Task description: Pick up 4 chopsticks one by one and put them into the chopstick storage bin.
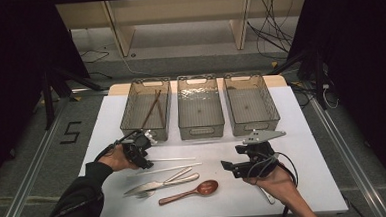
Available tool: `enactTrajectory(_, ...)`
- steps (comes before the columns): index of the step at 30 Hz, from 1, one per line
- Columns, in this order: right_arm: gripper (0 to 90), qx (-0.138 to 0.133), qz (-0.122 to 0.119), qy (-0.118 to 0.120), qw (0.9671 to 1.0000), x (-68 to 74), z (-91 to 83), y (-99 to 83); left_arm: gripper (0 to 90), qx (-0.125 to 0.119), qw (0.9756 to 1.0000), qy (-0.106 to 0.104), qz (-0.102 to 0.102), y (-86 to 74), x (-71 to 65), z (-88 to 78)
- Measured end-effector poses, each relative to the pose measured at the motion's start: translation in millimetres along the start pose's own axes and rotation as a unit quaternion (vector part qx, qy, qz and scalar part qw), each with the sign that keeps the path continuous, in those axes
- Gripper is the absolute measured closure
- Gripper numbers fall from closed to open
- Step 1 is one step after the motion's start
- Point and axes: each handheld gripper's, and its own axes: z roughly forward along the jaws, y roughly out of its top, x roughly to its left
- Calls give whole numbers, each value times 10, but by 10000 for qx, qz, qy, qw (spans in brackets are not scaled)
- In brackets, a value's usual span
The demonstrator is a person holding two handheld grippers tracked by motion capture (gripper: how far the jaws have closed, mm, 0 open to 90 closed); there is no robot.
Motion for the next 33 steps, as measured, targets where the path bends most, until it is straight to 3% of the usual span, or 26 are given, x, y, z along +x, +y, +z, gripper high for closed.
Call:
enactTrajectory(7, 280, 25, 3, 13, 10000, 6, 4, -1, 542, 107, 9999, -84, -9, 31, 26, 0)
enactTrajectory(15, 280, 37, -5, 16, 10000, 8, 7, -1, 669, 224, 9997, -45, -115, 66, -1, -2)
enactTrajectory(23, 280, 37, -21, 7, 10000, 7, 4, -4, 789, 431, 9987, -24, 281, 107, -70, -9)
enactTrajectory(33, 280, 44, -19, 7, 10000, 6, 5, -2, 837, 362, 9979, -17, 535, 89, -93, -14)
